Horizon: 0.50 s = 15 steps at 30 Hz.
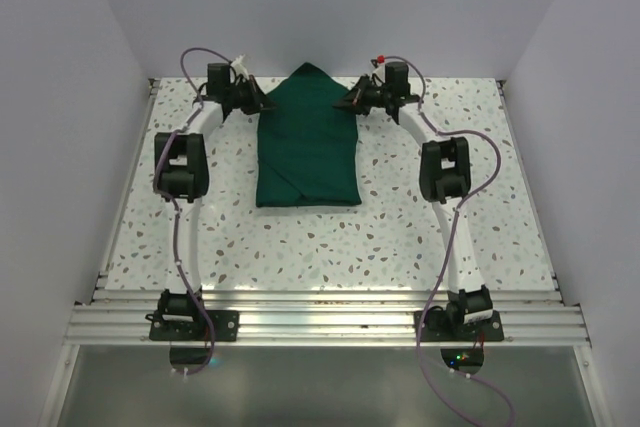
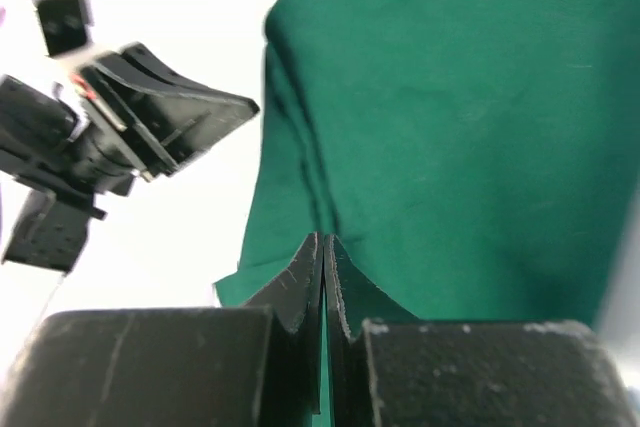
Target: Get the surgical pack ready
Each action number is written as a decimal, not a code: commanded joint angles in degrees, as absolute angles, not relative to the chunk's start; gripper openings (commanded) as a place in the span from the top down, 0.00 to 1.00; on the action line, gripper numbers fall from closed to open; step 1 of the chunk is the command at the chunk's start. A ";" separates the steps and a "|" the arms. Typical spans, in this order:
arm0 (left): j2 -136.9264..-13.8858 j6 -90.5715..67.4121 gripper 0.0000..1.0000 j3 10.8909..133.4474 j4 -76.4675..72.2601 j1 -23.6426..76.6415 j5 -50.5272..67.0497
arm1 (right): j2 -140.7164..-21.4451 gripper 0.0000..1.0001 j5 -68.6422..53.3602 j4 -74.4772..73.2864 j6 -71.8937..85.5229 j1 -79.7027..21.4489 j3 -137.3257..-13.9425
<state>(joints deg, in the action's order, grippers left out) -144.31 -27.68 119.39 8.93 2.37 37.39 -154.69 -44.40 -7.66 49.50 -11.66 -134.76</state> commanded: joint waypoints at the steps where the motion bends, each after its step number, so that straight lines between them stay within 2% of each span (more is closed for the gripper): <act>1: -149.41 -32.25 0.97 120.06 10.10 0.53 36.21 | -159.43 1.00 -43.33 -6.32 53.44 -10.99 -136.14; 15: -145.03 -26.37 0.99 104.70 17.05 0.09 33.31 | -155.57 1.00 -44.03 -14.40 45.46 -10.72 -123.60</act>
